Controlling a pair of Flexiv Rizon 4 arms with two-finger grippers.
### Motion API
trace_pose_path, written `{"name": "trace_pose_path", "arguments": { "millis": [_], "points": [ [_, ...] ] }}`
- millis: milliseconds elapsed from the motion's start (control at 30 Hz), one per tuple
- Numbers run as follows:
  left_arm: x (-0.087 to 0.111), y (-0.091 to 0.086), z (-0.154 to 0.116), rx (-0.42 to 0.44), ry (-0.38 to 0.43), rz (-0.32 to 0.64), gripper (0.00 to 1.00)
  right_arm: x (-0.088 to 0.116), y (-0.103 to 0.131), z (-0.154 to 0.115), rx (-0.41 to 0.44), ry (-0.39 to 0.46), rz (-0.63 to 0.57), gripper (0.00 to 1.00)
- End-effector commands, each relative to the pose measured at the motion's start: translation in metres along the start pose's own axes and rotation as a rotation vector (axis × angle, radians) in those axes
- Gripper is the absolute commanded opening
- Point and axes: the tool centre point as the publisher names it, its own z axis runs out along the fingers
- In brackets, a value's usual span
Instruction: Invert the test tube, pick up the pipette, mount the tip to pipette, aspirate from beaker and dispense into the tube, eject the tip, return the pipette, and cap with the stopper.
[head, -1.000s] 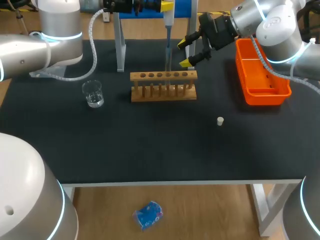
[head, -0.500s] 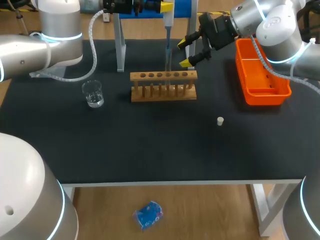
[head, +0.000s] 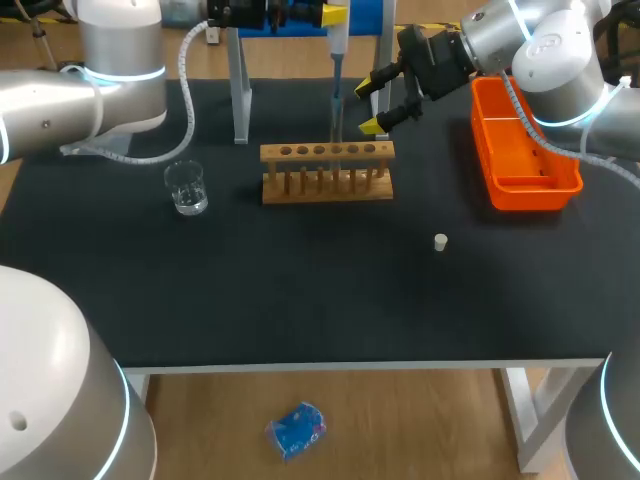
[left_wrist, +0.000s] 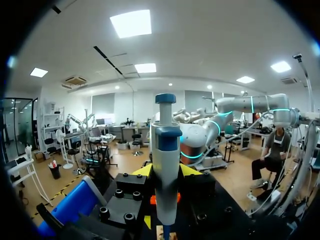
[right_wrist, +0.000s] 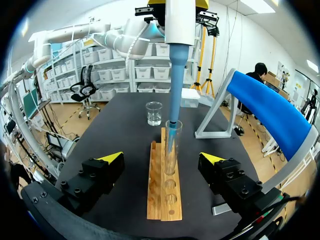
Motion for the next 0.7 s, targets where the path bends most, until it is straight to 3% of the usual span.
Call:
{"name": "trace_pose_path", "arguments": {
  "millis": [33, 700],
  "points": [
    [-0.0025, 0.0005, 0.0010, 0.000, 0.005, -0.001, 0.00, 0.0002, -0.0001, -0.0005, 0.001, 0.000, 0.000, 1.00],
    [-0.0010, 0.0015, 0.0018, -0.006, 0.004, -0.011, 0.00, 0.0002, -0.0001, -0.0005, 0.001, 0.000, 0.000, 1.00]
  ]
}}
